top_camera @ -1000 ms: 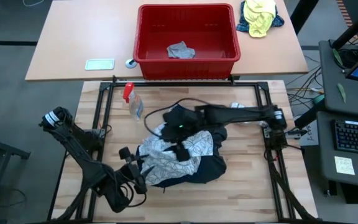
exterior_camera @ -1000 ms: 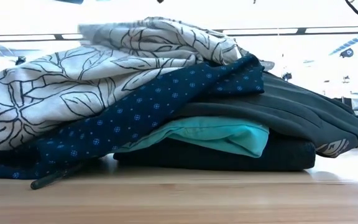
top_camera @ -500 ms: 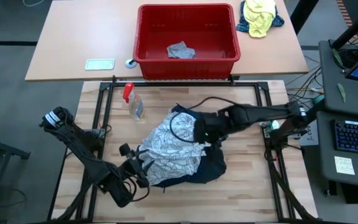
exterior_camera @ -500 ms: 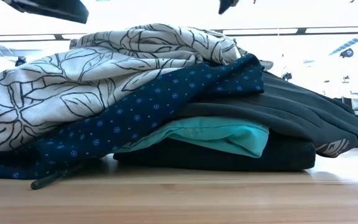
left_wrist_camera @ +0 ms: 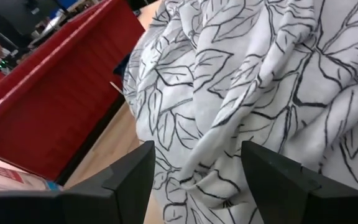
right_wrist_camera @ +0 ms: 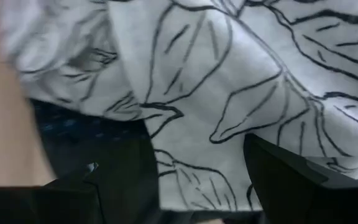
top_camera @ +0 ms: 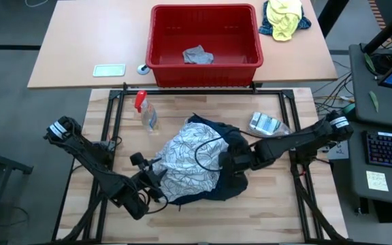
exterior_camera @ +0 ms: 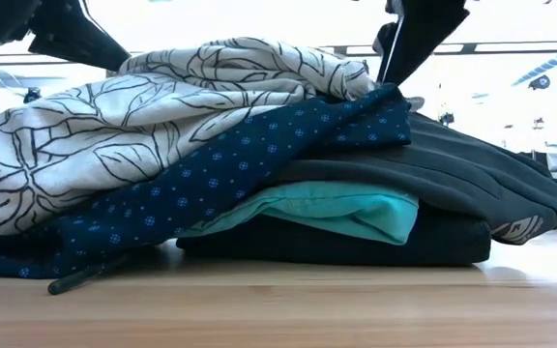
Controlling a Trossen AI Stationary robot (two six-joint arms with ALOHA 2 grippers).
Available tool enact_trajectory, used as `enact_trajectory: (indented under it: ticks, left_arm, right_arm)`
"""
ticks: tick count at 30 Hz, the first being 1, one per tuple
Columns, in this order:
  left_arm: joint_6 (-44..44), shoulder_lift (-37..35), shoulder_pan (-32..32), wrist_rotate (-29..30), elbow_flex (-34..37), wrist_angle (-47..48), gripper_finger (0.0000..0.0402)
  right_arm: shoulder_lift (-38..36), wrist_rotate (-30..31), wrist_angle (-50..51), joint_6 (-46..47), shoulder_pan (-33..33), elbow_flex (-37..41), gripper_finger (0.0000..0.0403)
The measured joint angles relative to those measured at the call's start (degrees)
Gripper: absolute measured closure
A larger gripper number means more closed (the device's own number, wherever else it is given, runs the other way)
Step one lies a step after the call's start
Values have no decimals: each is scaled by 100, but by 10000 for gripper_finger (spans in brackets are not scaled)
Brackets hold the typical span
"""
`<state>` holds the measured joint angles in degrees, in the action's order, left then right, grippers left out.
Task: Fold Laundry from Bin
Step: Fold the white floral shirt
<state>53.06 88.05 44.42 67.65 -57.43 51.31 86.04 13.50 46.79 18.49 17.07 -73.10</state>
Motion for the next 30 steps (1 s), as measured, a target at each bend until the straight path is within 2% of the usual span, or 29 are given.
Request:
enact_trajectory:
  ticks: [4, 7, 10, 15, 16, 22, 27, 30]
  left_arm:
    - [53, -2, -7, -85, 11, -9, 188]
    - [101, -2, -7, -87, 42, -26, 201]
    - [105, 49, 0, -85, 48, -57, 223]
    - [105, 193, 0, -78, 48, -96, 280]
    - [105, 231, 0, -78, 48, -120, 295]
    - [79, 421, 33, -74, 36, -201, 392]
    - [-45, 357, 333, -74, -148, -213, 394]
    - [-146, 334, 597, -74, -356, -216, 399]
  right_arm:
    - [17, 569, -172, 54, 19, 164, 154]
    - [2, 733, -177, 100, 19, 166, 191]
    - [-43, 756, -182, 98, 18, 108, 249]
    - [-59, 730, -121, -44, 20, -1, 370]
    - [-59, 722, -96, -97, 20, -23, 380]
    - [-73, 769, -57, -336, 18, -302, 394]
    - [-82, 1279, -107, -996, 6, -927, 394]
    - [-79, 1353, -419, -1513, -111, -1302, 394]
